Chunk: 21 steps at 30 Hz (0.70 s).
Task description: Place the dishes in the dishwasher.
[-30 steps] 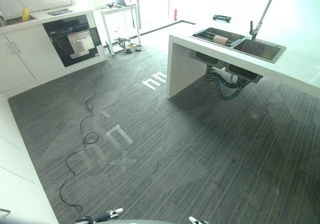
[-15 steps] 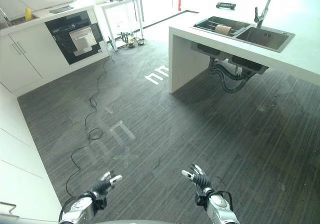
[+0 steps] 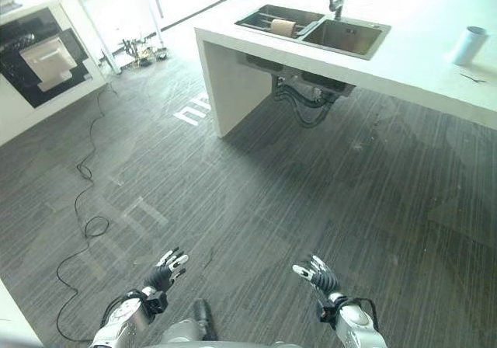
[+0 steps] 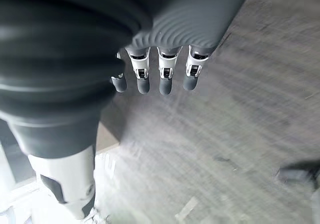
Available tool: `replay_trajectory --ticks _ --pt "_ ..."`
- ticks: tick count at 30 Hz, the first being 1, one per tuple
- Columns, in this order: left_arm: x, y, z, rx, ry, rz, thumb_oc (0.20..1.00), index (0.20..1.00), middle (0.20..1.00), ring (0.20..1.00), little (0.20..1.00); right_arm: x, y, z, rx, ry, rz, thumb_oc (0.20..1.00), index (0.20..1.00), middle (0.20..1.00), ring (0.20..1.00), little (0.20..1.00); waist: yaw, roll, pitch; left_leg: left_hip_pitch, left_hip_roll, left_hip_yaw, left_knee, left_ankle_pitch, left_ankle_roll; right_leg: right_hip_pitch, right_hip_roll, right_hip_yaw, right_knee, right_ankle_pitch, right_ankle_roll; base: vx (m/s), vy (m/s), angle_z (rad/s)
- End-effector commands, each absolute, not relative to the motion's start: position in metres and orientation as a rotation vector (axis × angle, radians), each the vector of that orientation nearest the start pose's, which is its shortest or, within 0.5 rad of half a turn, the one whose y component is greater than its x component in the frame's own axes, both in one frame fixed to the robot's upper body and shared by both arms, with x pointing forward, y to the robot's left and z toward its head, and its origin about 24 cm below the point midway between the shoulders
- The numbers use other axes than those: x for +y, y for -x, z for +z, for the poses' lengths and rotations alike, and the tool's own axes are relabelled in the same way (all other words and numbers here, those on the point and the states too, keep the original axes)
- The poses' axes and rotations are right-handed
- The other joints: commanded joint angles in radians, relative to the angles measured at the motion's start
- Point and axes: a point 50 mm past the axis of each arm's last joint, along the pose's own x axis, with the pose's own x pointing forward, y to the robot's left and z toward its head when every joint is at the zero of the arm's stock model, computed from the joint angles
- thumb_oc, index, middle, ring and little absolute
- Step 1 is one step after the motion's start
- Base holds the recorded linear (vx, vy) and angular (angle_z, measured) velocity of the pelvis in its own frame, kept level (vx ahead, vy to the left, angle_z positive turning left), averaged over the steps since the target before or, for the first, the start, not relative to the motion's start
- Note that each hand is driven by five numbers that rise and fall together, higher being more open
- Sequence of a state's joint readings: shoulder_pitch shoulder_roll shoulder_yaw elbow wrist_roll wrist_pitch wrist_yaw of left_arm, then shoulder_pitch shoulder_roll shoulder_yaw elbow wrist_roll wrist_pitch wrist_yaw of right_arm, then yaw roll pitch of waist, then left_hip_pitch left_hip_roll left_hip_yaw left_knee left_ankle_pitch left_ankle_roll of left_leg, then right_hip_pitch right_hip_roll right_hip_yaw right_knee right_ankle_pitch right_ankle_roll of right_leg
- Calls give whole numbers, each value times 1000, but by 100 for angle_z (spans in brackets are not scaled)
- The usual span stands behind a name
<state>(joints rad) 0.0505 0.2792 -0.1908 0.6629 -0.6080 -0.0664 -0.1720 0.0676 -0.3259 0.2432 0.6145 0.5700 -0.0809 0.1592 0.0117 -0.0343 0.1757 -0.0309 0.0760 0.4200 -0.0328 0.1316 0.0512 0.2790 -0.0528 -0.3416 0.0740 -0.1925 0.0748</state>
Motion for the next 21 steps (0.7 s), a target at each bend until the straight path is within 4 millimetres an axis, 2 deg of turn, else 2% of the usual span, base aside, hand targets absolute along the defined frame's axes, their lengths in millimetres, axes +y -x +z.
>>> replay_trajectory --ticks 1,2,3,5,6,7,8,9,10,11,14,15,16,17,18,19,20,21 --pt "208 -202 -79 551 209 -97 1000 1000 1000 1000 1000 -195 -197 -75 481 -282 72 1000 1000 1000 1000 1000 6 11 -58 21 11 -30 -31 -68 -70 -83 -131 50 298 95 128 260 376 63" --pt "207 -209 -74 536 144 -141 1000 1000 1000 1000 1000 -183 -199 -72 457 -292 78 1000 1000 1000 1000 1000 0 17 -58 35 -32 -16 -38 -99 -20 -179 -123 73 501 256 167 263 378 82" --pt "208 -211 -72 533 140 -142 1000 1000 1000 1000 1000 -180 -198 -72 458 -291 84 1000 1000 1000 1000 1000 -4 24 -57 49 -42 -17 -44 -111 -10 -227 -139 68 564 285 170 227 305 65" --pt "208 -211 -70 526 151 -133 1000 1000 1000 1000 1000 -178 -199 -72 459 -286 91 1000 1000 1000 1000 1000 -15 33 -52 73 -55 -19 -51 -128 -2 -302 -136 63 590 280 162 284 34 7" --pt "212 -213 -62 511 149 -147 1000 1000 1000 1000 1000 -185 -196 -70 450 -285 75 1000 1000 1000 1000 1000 -58 38 -15 149 -65 -70 -54 -153 -27 -410 -113 18 396 247 120 412 -144 -1" --pt "212 -214 -61 510 146 -149 1000 1000 1000 1000 1000 -187 -196 -69 448 -285 74 1000 1000 1000 1000 1000 -65 36 -11 162 -63 -74 -54 -159 -33 -426 -124 0 323 269 115 532 -238 23" --pt "211 -215 -60 511 137 -156 1000 1000 1000 1000 1000 -189 -195 -68 447 -287 71 1000 1000 1000 1000 1000 -80 24 2 195 -72 -84 -54 -183 -41 -462 -158 -23 231 310 119 650 -311 40" --pt "208 -211 -62 513 112 -178 1000 1000 1000 1000 1000 -188 -194 -68 447 -295 64 1000 1000 1000 1000 1000 -94 18 25 277 -83 -105 -54 -277 -41 -527 -253 -49 141 399 164 761 -383 36" --pt "208 -209 -64 519 111 -181 1000 1000 1000 1000 1000 -189 -194 -69 452 -301 51 1000 1000 1000 1000 1000 -88 20 22 288 -86 -98 -54 -283 -38 -497 -252 -60 125 368 157 787 -472 72" --pt "205 -208 -67 528 121 -191 1000 1000 1000 1000 1000 -191 -194 -71 448 -316 29 1000 1000 1000 1000 1000 -88 16 13 279 -91 -100 -12 -274 -40 -465 -225 -65 99 355 132 382 -309 32" --pt "201 -206 -70 536 123 -205 1000 1000 1000 1000 1000 -194 -196 -70 437 -303 37 1000 1000 1000 1000 1000 -84 19 -7 270 -92 -95 44 -293 -47 -415 -178 -80 73 305 101 299 -198 9" --pt "196 -206 -73 542 114 -210 1000 1000 1000 1000 1000 -197 -199 -69 438 -287 47 1000 1000 1000 1000 1000 -87 20 -28 263 -95 -93 112 -315 -63 -384 -136 -83 66 266 66 295 -156 19" --pt "194 -207 -73 542 118 -208 1000 1000 1000 1000 1000 -198 -199 -68 439 -285 48 1000 1000 1000 1000 1000 -88 22 -33 260 -96 -96 136 -313 -70 -378 -126 -85 66 255 56 286 -146 -4" --pt "192 -210 -73 537 134 -203 1000 1000 1000 1000 1000 -200 -201 -67 440 -278 52 1000 1000 1000 1000 1000 -89 25 -42 249 -94 -101 184 -292 -84 -365 -107 -89 61 236 35 215 -151 -45" --pt "190 -213 -72 523 155 -202 1000 1000 1000 1000 1000 -203 -203 -65 435 -253 69 1000 1000 1000 1000 1000 -91 23 -50 210 -79 -113 334 -232 -116 -343 -82 -84 45 206 0 248 -182 -64" --pt "189 -213 -72 519 164 -204 1000 1000 1000 1000 1000 -207 -203 -65 435 -239 76 1000 1000 1000 1000 1000 -87 22 -51 182 -71 -116 416 -201 -131 -323 -71 -86 35 185 -17 250 -211 -78" --pt "189 -213 -72 519 165 -210 1000 1000 1000 1000 1000 -210 -203 -65 438 -231 73 1000 1000 1000 1000 1000 -83 20 -51 145 -50 -116 497 -158 -152 -303 -60 -86 21 169 -35 242 -201 -57" --pt "187 -215 -72 520 159 -227 1000 1000 1000 1000 1000 -216 -202 -65 438 -235 57 1000 1000 1000 1000 1000 -70 5 -42 42 -11 -126 612 -123 -159 -267 -57 -77 0 160 -50 270 -140 -33"
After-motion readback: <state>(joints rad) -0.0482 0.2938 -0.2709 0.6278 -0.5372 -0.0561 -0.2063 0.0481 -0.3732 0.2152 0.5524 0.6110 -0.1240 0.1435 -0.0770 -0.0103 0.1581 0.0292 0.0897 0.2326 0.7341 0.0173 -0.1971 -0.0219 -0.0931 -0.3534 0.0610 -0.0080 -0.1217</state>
